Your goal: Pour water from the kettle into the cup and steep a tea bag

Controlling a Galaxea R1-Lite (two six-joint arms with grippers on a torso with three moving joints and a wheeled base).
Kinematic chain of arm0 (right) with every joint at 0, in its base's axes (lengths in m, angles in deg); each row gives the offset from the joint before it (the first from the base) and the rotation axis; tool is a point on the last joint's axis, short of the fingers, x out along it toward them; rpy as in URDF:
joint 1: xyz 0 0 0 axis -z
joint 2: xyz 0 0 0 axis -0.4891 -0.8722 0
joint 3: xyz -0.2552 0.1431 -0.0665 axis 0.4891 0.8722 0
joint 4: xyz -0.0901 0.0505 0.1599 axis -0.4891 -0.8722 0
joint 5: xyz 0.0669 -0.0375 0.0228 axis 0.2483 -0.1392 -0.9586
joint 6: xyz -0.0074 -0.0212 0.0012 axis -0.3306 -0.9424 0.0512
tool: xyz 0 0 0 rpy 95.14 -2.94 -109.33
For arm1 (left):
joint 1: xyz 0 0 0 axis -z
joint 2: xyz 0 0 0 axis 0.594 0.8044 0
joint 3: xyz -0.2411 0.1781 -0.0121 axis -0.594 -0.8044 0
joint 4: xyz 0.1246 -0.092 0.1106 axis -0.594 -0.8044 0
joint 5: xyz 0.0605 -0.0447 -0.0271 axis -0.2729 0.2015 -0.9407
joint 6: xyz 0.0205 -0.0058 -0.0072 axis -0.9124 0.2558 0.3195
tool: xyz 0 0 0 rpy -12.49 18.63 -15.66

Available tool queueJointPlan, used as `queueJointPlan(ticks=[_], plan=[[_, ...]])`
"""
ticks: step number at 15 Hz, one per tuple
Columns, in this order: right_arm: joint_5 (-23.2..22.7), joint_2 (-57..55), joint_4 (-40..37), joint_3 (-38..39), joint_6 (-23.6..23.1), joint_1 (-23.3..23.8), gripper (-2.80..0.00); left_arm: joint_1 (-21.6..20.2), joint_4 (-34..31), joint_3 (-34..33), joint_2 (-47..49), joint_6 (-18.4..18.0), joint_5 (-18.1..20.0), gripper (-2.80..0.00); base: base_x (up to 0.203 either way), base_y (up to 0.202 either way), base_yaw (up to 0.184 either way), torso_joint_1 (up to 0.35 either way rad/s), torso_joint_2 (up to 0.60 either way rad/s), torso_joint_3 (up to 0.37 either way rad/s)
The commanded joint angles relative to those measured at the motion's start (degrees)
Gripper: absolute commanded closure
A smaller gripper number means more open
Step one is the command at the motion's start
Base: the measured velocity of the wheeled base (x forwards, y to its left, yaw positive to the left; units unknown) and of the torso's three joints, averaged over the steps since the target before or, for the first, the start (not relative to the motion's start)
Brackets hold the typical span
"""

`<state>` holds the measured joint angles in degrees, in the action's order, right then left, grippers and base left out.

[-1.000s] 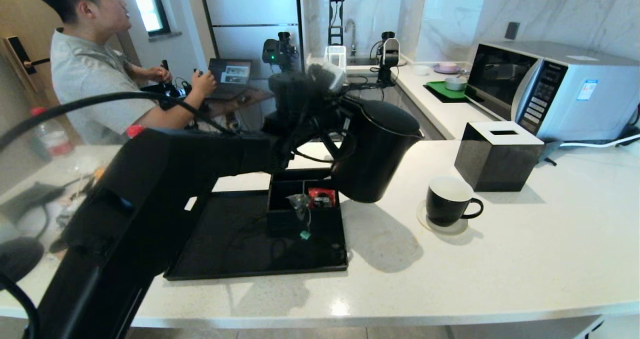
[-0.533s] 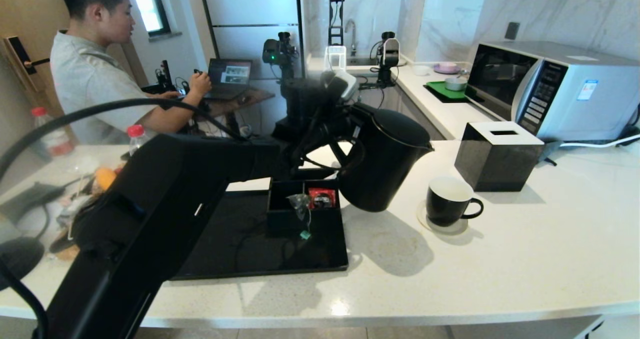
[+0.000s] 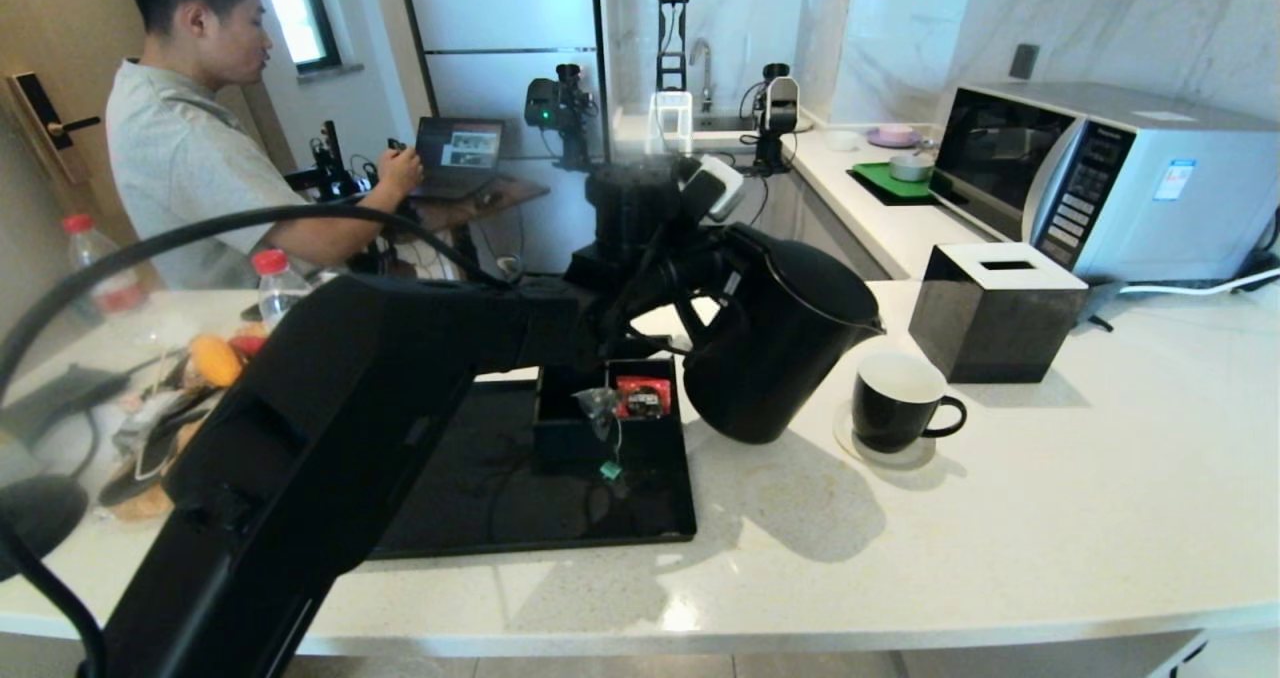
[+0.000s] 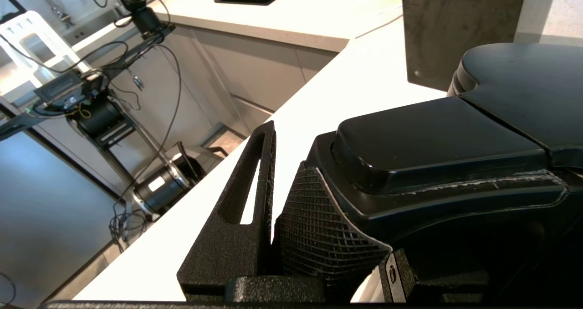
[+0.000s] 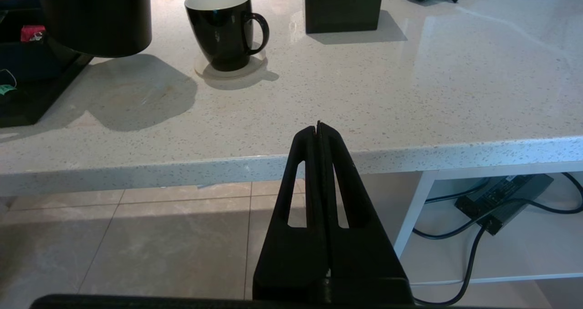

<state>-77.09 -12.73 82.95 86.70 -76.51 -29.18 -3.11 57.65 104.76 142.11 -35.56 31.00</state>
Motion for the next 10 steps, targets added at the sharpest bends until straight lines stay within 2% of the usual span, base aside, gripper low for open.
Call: queueJointPlan(ticks=[1,6,10], plan=[[0.0,-0.1,0.0,0.0,0.0,0.0,0.00,0.2,0.2,0.0,-0.1,-0.1,0.1,0.00,0.000,0.000,0.000,0.000,0.00,0.000],[0.0,-0.1,0.0,0.0,0.0,0.0,0.00,1.0,-3.0,0.2,-0.5,-0.9,-0.4,0.00,0.000,0.000,0.000,0.000,0.00,0.000],[0.0,-0.1,0.0,0.0,0.0,0.0,0.00,2.2,-3.0,0.2,-0.6,-1.0,-0.6,0.00,0.000,0.000,0.000,0.000,0.00,0.000]])
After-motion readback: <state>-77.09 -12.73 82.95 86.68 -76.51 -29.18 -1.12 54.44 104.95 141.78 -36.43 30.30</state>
